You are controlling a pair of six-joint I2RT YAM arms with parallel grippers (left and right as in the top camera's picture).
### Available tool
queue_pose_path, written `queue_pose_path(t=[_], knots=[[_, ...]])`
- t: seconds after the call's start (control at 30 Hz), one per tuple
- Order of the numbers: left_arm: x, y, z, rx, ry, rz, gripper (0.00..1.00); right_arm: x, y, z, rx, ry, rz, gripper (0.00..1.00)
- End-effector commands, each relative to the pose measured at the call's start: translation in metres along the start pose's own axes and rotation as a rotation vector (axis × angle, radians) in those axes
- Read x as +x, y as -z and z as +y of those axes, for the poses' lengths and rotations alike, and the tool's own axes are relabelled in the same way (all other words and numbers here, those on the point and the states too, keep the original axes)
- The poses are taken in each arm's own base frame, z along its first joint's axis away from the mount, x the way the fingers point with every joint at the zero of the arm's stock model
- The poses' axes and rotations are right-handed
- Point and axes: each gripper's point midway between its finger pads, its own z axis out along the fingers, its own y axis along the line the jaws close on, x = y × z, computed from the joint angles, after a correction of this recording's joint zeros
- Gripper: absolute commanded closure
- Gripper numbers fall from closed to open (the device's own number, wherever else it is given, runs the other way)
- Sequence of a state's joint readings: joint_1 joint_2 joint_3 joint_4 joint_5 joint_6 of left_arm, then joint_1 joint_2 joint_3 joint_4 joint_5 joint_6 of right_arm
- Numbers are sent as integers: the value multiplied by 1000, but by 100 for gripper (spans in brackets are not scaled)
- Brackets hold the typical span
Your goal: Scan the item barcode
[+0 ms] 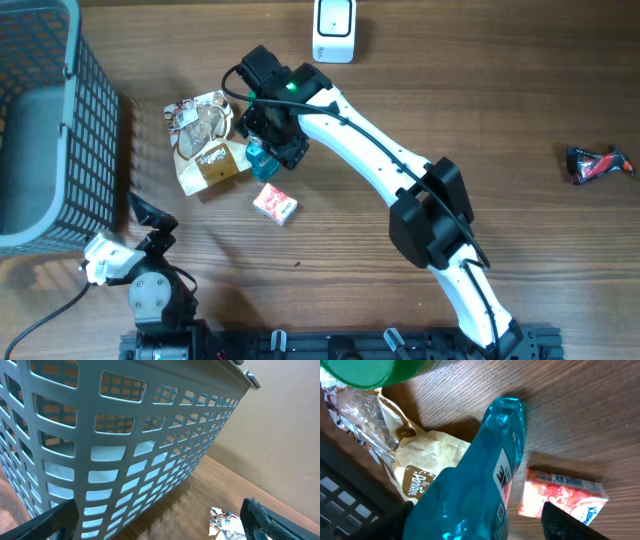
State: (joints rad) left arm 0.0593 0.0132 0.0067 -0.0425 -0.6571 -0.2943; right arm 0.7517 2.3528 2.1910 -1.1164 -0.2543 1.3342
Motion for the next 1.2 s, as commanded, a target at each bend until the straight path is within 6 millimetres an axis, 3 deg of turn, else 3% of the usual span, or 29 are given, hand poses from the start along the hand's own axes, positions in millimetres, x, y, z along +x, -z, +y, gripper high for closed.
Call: queue_pose_path(t=[0.0,0.27,0.47,0.67,0.9,1.17], knots=[[0,0,2,-11,-2,-3,0,-5,-7,-8,40,22,-22,29],[0,0,2,-11,-2,-3,0,-9,-7,-6,37,122,-41,48],[0,0,2,-11,-2,-3,0,-8,4,-1,19,209,-47,48],[0,0,2,-11,-2,-3,0,-10,44,21,-60,273,-124,53],[0,0,2,-11,-2,-3,0,7,49,24,-94,314,-39,56],[0,0,2,-11,-2,-3,0,3,55,21,-83,315,-57,62]])
